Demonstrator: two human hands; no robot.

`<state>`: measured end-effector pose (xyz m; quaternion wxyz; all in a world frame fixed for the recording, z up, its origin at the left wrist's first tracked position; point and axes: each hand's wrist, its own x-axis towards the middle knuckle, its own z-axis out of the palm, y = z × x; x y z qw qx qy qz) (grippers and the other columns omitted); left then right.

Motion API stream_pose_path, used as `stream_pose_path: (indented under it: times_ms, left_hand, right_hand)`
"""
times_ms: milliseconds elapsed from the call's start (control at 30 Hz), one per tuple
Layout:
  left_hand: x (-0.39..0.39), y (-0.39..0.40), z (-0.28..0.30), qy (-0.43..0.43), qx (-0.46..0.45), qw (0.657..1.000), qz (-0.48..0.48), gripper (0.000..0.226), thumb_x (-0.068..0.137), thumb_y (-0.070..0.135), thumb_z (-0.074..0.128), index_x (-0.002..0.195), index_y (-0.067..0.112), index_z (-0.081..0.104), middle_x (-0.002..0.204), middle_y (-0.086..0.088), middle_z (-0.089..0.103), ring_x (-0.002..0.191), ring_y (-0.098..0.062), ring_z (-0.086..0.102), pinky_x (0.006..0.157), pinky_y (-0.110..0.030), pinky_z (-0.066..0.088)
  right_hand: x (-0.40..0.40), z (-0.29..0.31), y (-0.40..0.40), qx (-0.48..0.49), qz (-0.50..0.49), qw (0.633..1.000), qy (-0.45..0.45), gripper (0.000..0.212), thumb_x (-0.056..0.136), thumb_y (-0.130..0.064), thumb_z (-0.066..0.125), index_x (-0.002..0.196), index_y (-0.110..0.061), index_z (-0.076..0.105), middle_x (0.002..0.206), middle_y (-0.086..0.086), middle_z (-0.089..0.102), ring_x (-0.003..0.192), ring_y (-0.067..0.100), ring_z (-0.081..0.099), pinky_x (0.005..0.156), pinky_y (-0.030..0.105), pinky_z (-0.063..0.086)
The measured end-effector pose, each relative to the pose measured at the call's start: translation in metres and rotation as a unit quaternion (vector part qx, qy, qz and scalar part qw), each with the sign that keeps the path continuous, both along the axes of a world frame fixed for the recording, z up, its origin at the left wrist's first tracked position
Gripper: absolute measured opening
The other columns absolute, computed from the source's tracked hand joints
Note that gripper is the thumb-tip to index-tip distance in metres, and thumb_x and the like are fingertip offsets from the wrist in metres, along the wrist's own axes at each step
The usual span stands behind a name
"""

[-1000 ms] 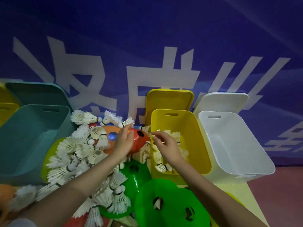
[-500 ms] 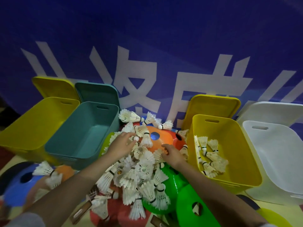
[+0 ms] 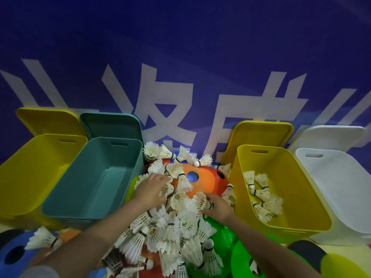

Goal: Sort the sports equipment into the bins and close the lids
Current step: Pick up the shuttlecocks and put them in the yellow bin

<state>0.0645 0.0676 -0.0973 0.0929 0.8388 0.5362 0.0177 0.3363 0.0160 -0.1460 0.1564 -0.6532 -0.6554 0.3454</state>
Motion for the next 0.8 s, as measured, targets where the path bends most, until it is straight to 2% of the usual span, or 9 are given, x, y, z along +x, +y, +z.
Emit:
stream_pose_path:
  times_ms: [100,200,300,433,500,600,700,800]
  left_hand:
    - [0.0,0.006,-0.003,-0.017,0.011,1.0,-0.005,0.071,0.083,0.043,0.06,0.146,0.03,0.03,0.139,0.008,0.042,0.129,-0.014,0.032,0.1,-0.033,0.039]
    - [-0.001,0.009,-0.005,-0.049,0.028,0.998,-0.013,0.069,0.083,0.045,0.058,0.145,0.029,0.032,0.135,0.008,0.044,0.128,-0.013,0.033,0.101,-0.032,0.038]
    - [-0.002,0.007,-0.003,-0.111,0.032,0.993,-0.008,0.065,0.084,0.045,0.06,0.143,0.03,0.037,0.131,0.007,0.046,0.125,-0.014,0.04,0.101,-0.032,0.039]
    - [0.004,0.001,0.01,-0.2,-0.003,0.979,0.039,0.063,0.084,0.044,0.064,0.141,0.032,0.04,0.131,0.009,0.045,0.117,-0.01,0.048,0.092,-0.03,0.046]
    - [0.008,-0.003,0.018,-0.244,-0.009,0.968,0.063,0.059,0.084,0.042,0.065,0.138,0.032,0.043,0.132,0.01,0.045,0.118,-0.008,0.048,0.092,-0.028,0.046]
    - [0.011,-0.009,0.026,-0.286,-0.002,0.954,0.086,0.053,0.084,0.038,0.067,0.132,0.031,0.049,0.13,0.009,0.046,0.117,-0.01,0.05,0.091,-0.024,0.044]
    - [0.009,-0.013,0.036,-0.319,-0.004,0.941,0.112,0.051,0.083,0.038,0.069,0.13,0.035,0.05,0.13,0.012,0.046,0.115,-0.008,0.05,0.091,-0.025,0.045]
    - [0.014,-0.017,0.049,-0.372,-0.002,0.92,0.127,0.049,0.083,0.034,0.07,0.128,0.039,0.05,0.128,0.015,0.044,0.117,-0.006,0.047,0.095,-0.028,0.045]
  right_hand:
    - [-0.006,-0.005,0.001,0.023,-0.02,0.999,-0.014,0.058,0.079,-0.036,0.075,0.13,-0.024,0.053,0.114,-0.004,0.055,0.107,0.014,0.052,0.086,0.023,0.041]
    - [-0.01,-0.005,0.003,0.044,-0.057,0.997,0.009,0.05,0.08,-0.04,0.073,0.124,-0.023,0.056,0.106,-0.009,0.054,0.097,0.008,0.052,0.079,0.019,0.039]
    - [-0.008,-0.003,0.002,0.066,-0.093,0.993,0.035,0.044,0.083,-0.045,0.07,0.119,-0.026,0.055,0.107,-0.014,0.059,0.097,0.005,0.057,0.077,0.016,0.044]
    - [-0.003,0.0,0.0,0.091,-0.11,0.989,0.044,0.042,0.087,-0.04,0.066,0.123,-0.022,0.054,0.103,-0.017,0.061,0.091,0.002,0.058,0.067,0.009,0.044]
    - [-0.003,0.0,0.0,0.088,-0.105,0.989,0.056,0.048,0.088,-0.04,0.064,0.131,-0.024,0.049,0.107,-0.013,0.063,0.093,0.004,0.059,0.072,0.014,0.047]
    - [-0.005,0.004,0.0,0.11,-0.102,0.985,0.084,0.051,0.092,-0.039,0.058,0.14,-0.028,0.044,0.124,-0.012,0.057,0.114,0.005,0.052,0.093,0.022,0.044]
    - [-0.007,0.02,0.0,0.147,-0.114,0.975,0.12,0.044,0.095,-0.032,0.056,0.138,-0.029,0.047,0.13,-0.014,0.052,0.121,0.002,0.046,0.097,0.019,0.036]
    - [-0.003,0.04,0.002,0.19,-0.114,0.964,0.146,0.041,0.095,-0.032,0.056,0.135,-0.031,0.05,0.131,-0.019,0.052,0.123,-0.001,0.045,0.103,0.024,0.04]
